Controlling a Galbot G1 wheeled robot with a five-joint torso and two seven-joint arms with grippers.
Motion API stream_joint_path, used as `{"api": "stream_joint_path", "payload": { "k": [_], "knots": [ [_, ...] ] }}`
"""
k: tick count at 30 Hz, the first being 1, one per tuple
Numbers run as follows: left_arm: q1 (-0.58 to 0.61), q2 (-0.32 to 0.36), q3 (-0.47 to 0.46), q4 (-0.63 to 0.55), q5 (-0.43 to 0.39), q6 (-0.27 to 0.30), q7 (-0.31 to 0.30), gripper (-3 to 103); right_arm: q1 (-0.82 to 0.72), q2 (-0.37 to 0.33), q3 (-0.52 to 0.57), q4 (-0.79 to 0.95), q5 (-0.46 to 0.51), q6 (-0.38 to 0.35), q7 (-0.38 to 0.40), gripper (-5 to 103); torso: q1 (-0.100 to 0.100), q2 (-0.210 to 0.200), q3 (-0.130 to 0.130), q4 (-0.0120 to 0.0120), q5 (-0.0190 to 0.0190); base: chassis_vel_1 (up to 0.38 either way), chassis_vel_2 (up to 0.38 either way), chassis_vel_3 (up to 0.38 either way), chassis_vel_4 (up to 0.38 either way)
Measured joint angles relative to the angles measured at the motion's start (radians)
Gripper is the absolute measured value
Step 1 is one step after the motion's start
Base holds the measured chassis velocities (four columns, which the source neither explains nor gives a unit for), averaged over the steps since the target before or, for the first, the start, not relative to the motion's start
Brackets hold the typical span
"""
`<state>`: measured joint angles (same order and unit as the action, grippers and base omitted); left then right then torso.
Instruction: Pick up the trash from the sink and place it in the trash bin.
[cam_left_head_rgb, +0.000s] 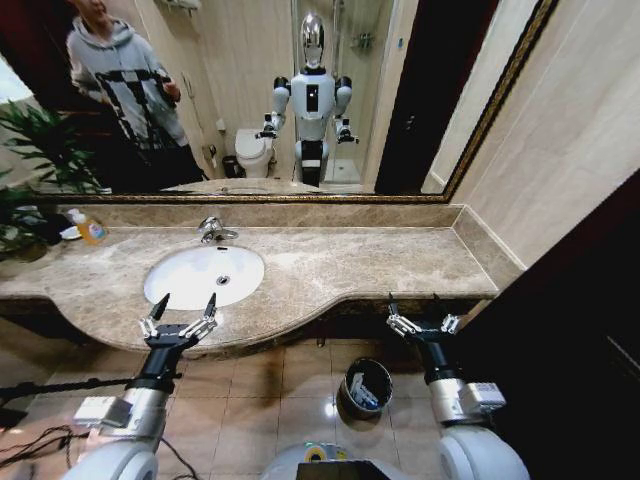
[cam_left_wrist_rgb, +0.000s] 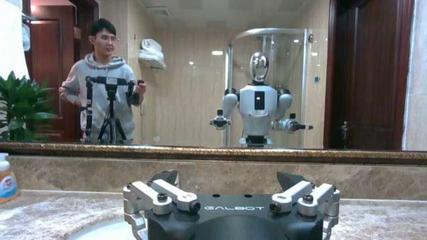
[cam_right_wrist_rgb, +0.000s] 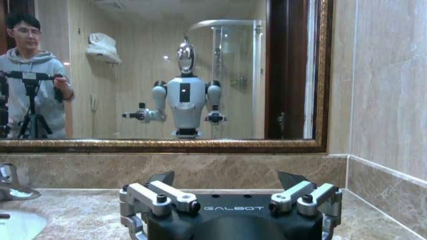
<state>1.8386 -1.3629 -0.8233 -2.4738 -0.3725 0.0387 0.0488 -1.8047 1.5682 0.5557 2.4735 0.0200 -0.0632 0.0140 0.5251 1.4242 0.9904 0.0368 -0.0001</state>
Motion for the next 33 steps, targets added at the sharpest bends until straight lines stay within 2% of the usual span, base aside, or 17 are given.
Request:
{"api": "stream_joint_path", "payload": {
  "k": [33],
  "knots": [
    [0.000, 0.000, 0.000, 0.000, 0.000, 0.000, 0.000, 100, 0.000, -0.001, 0.001, -0.003, 0.000, 0.001, 0.001, 100, 0.000, 0.000, 0.000, 0.0000, 0.0001, 0.000, 0.000, 0.000, 0.000]
  ]
}}
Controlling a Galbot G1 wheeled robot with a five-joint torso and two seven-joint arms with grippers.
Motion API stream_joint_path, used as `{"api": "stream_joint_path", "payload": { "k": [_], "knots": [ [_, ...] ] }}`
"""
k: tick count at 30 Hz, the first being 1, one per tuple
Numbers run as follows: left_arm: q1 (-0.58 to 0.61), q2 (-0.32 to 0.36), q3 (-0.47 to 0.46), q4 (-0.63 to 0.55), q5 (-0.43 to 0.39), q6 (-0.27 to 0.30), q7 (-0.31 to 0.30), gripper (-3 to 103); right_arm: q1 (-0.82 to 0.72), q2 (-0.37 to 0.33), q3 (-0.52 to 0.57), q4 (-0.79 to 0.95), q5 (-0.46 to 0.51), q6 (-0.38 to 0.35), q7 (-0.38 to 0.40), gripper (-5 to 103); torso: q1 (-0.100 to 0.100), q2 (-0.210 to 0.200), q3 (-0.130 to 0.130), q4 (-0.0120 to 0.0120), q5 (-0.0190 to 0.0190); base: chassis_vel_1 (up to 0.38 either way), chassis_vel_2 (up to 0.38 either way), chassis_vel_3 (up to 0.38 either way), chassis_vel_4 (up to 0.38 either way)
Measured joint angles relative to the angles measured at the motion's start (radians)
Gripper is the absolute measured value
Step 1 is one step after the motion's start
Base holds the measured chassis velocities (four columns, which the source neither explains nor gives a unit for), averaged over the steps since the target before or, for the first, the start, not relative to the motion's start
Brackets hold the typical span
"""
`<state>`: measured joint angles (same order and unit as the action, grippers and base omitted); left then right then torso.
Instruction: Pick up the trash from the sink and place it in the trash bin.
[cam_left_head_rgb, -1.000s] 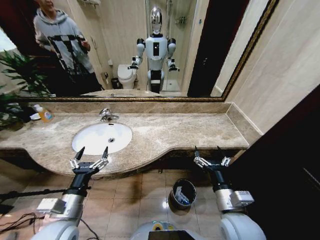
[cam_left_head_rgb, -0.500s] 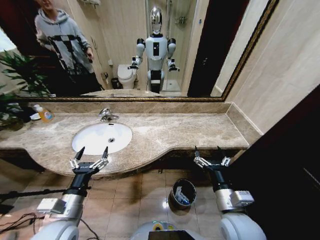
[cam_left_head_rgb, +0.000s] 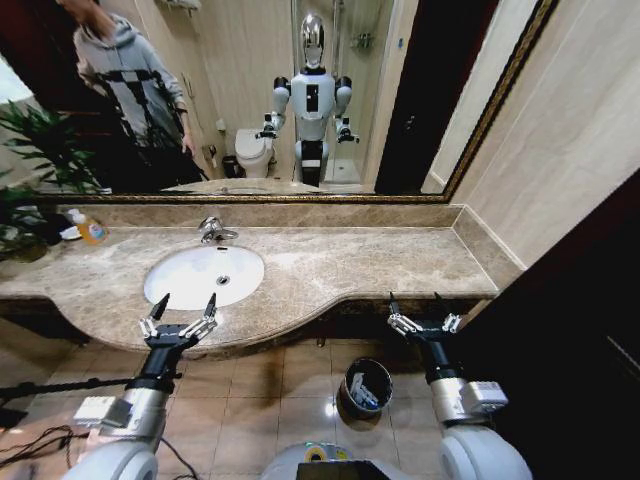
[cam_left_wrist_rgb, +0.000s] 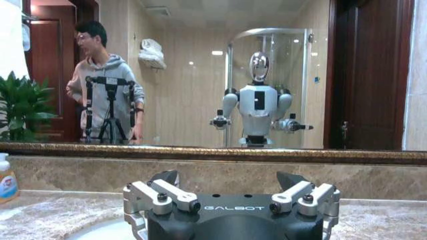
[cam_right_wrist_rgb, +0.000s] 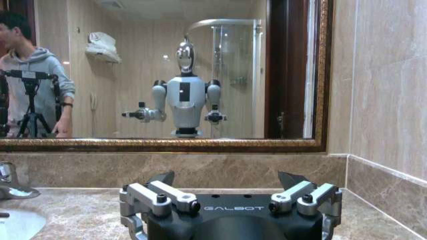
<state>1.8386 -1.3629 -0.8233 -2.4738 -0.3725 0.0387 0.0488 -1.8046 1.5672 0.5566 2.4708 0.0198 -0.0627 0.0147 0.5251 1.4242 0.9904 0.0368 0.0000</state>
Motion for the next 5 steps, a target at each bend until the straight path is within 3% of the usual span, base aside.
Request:
{"api": "stream_joint_path", "payload": {
  "k": [5],
  "knots": [
    [0.000, 0.000, 0.000, 0.000, 0.000, 0.000, 0.000, 100, 0.000, 0.000, 0.000, 0.000, 0.000, 0.000, 0.000, 100, 0.000, 0.000, 0.000, 0.0000, 0.0000, 0.000, 0.000, 0.000, 0.000]
  ]
}}
